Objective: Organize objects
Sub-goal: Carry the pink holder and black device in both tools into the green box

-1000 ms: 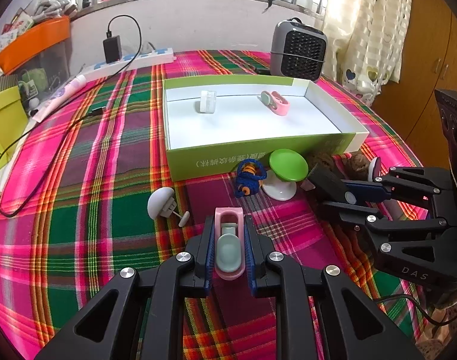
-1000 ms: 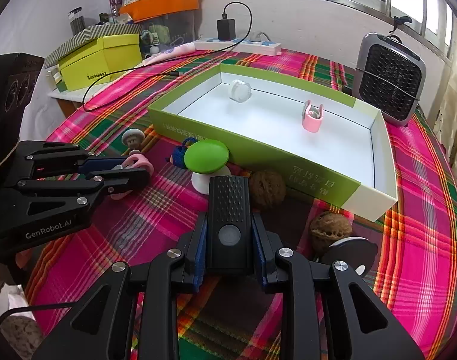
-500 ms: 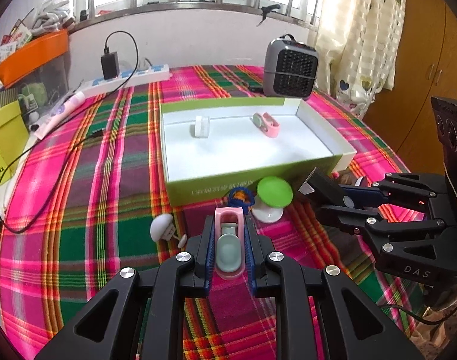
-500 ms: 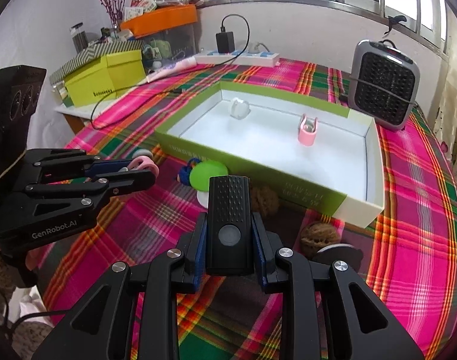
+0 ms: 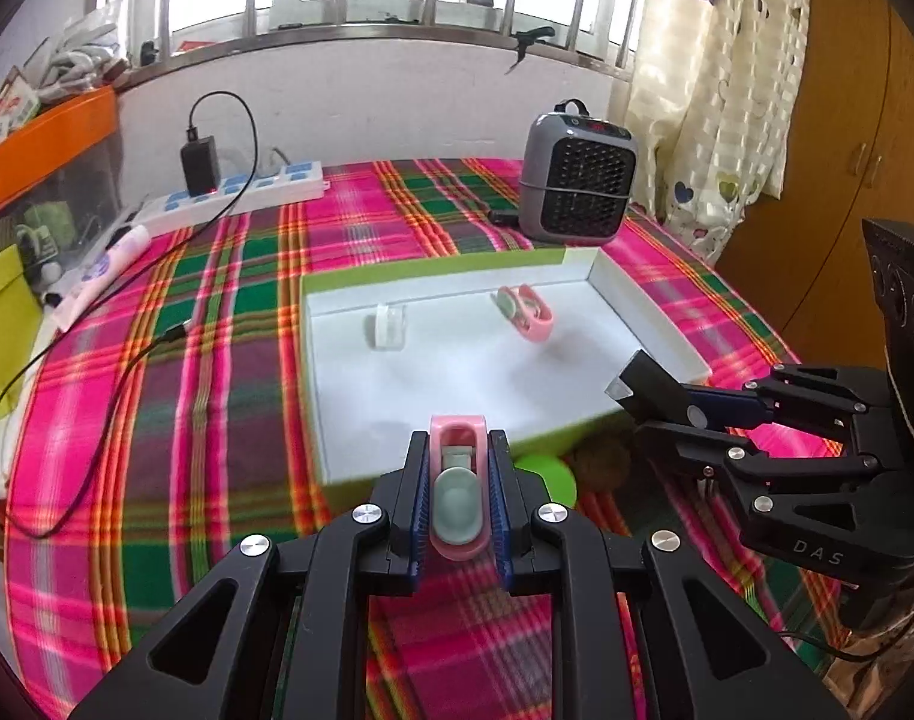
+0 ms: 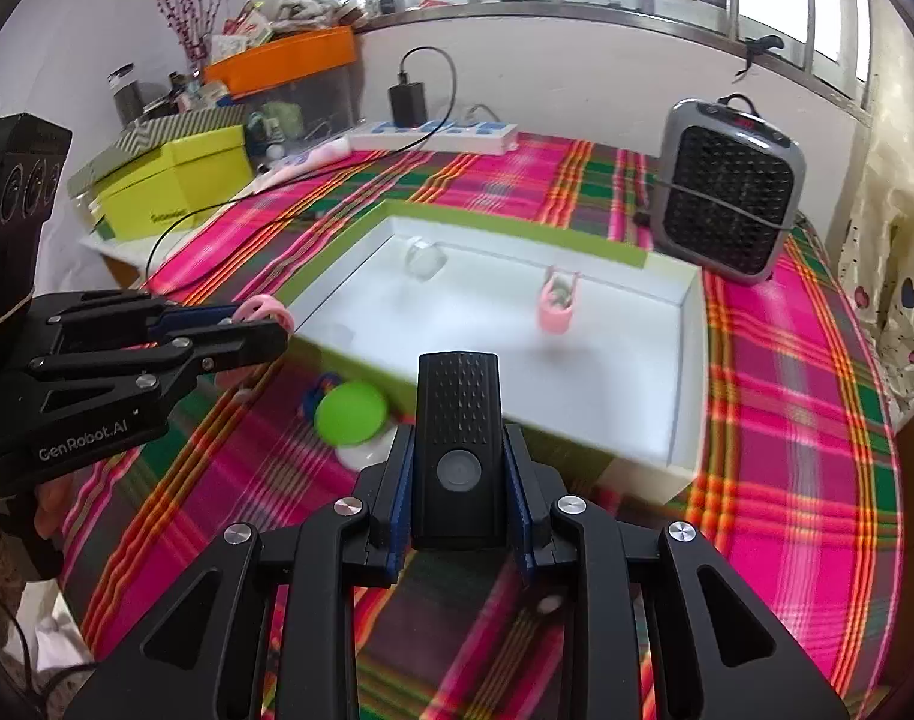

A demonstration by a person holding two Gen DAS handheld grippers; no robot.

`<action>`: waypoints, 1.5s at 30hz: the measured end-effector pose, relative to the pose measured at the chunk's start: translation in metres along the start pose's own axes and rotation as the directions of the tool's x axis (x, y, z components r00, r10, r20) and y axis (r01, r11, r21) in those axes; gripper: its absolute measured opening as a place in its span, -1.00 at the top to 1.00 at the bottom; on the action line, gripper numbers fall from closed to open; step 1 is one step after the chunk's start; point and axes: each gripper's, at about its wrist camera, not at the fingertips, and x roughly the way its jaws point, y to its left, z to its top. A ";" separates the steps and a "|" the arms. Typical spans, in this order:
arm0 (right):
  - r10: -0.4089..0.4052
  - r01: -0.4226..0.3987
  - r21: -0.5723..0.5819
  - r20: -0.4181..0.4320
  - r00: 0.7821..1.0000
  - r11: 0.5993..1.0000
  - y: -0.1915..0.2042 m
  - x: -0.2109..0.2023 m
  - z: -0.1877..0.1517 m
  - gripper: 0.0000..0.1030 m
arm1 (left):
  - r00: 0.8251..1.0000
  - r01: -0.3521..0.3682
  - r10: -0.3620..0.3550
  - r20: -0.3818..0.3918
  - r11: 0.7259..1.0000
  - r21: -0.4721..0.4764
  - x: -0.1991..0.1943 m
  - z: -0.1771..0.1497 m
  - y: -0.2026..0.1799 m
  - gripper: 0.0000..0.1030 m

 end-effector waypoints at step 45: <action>-0.080 0.102 0.157 -0.141 0.987 0.982 -0.086 0.083 0.065 0.46 | 0.989 0.028 -0.030 -0.143 0.999 -0.019 0.133 0.082 0.010 0.69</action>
